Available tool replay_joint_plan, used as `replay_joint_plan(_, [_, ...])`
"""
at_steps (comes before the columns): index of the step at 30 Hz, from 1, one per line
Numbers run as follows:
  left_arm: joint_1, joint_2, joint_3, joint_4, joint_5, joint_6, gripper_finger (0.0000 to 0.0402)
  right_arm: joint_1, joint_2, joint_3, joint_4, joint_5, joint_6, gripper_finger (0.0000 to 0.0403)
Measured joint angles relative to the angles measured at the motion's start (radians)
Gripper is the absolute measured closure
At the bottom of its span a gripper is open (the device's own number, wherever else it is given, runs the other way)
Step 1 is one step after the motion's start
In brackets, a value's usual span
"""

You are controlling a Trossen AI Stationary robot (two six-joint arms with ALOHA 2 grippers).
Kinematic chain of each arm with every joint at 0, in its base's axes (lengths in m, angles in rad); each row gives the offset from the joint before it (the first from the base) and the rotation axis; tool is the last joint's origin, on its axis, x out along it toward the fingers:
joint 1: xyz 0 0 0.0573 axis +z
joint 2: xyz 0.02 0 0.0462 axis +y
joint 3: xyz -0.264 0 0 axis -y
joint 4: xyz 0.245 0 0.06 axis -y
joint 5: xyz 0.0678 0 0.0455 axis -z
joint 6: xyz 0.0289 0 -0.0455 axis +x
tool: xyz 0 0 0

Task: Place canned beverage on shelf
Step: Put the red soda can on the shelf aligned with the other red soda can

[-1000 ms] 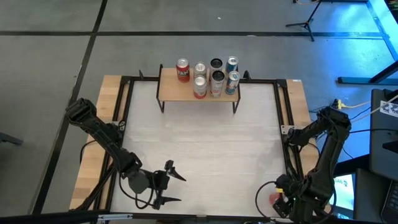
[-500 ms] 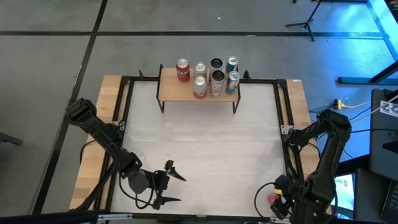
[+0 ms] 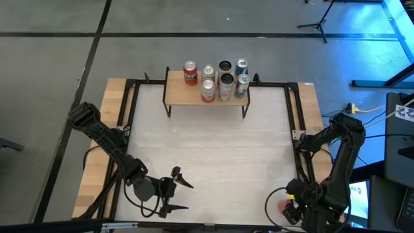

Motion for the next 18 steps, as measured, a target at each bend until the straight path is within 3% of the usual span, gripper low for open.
replay_joint_plan(18, [0.0,0.0,0.0,-0.004,0.0,0.0,0.0051,0.0,0.0,-0.089,0.117,-0.003,-0.07,0.0082])
